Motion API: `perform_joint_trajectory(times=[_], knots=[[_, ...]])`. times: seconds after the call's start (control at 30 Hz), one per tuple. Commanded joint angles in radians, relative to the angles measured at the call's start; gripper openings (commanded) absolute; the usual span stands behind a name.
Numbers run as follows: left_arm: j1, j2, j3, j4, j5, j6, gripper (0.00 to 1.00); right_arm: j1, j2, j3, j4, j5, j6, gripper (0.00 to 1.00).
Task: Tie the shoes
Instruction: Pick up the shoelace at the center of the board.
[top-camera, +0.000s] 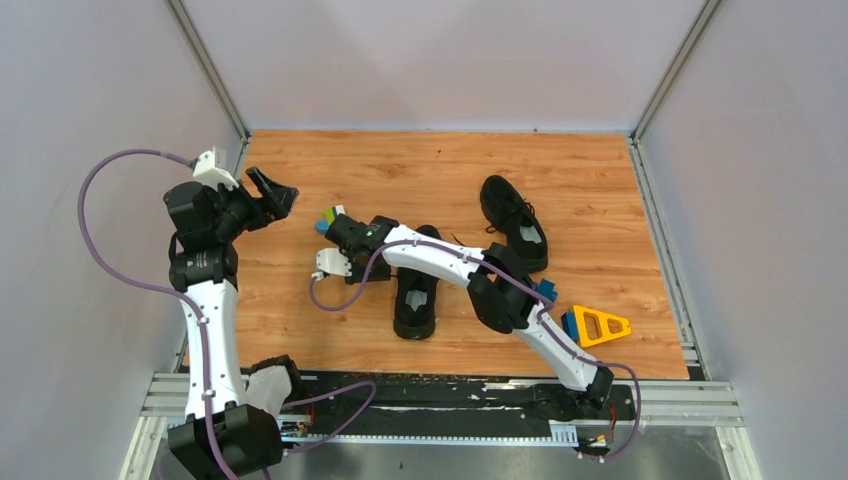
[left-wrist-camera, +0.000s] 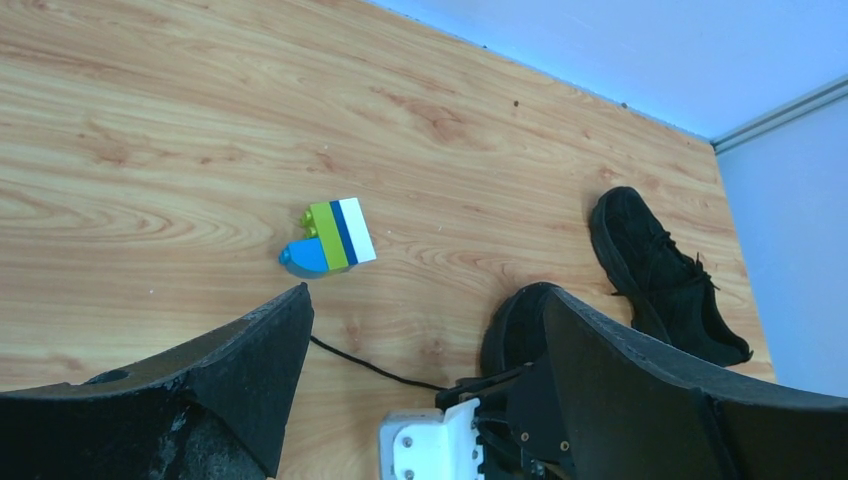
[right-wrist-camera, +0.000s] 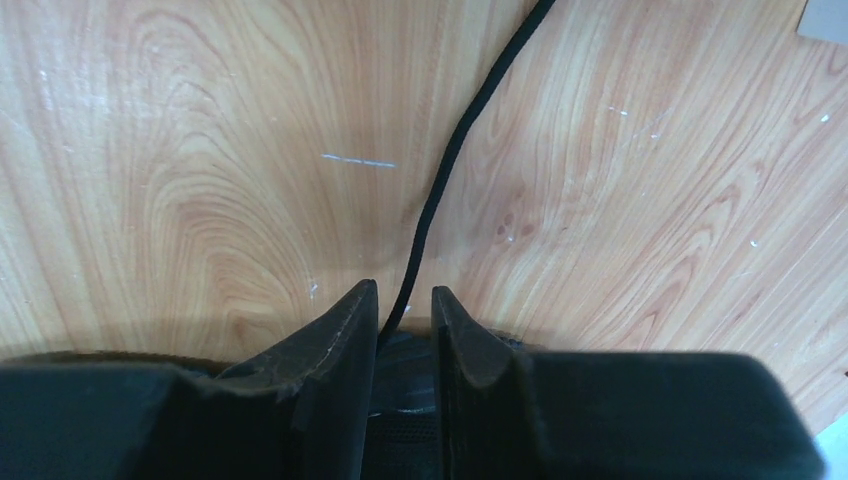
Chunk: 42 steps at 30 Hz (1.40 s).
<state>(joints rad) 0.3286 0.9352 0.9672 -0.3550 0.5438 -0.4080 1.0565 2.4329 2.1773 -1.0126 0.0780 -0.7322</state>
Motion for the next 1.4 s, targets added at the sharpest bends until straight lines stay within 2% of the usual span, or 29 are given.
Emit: perform_joint_trajectory(times=[0.0, 0.1, 0.17, 0.2, 0.37, 0.67, 0.77, 0.97, 1.2, 1.37], knots=[[-0.003, 0.001, -0.005, 0.043, 0.015, -0.014, 0.92, -0.010, -0.028, -0.001, -0.013, 0.020, 0.027, 0.25], [-0.003, 0.002, -0.010, 0.050, 0.017, -0.018, 0.92, -0.010, -0.033, 0.001, -0.014, 0.004, 0.032, 0.16], [-0.003, 0.002, -0.015, 0.054, 0.015, -0.019, 0.91, -0.010, -0.038, 0.012, -0.015, -0.014, 0.034, 0.02], [-0.003, 0.004, -0.016, 0.056, 0.013, -0.012, 0.91, -0.010, -0.042, 0.022, -0.014, -0.020, 0.040, 0.00], [-0.005, 0.037, -0.023, 0.116, 0.047, 0.088, 0.89, -0.035, -0.126, 0.041, 0.014, -0.110, 0.087, 0.00], [-0.052, 0.143, -0.085, 0.416, 0.325, 0.327, 0.76, -0.195, -0.320, -0.060, 0.066, -0.395, 0.235, 0.00], [-0.072, 0.178, -0.111, 0.455, 0.462, 0.379, 0.72, -0.250, -0.350, -0.075, 0.066, -0.491, 0.274, 0.00], [-0.247, 0.220, -0.179, 0.475, 0.588, 0.556, 0.72, -0.313, -0.378, -0.079, 0.069, -0.637, 0.341, 0.00], [-0.394, 0.339, -0.266, 0.671, 0.618, 0.648, 0.74, -0.349, -0.387, -0.100, 0.070, -0.774, 0.337, 0.00], [-0.473, 0.388, -0.281, 0.698, 0.594, 0.768, 0.74, -0.364, -0.387, -0.111, 0.068, -0.860, 0.334, 0.00]])
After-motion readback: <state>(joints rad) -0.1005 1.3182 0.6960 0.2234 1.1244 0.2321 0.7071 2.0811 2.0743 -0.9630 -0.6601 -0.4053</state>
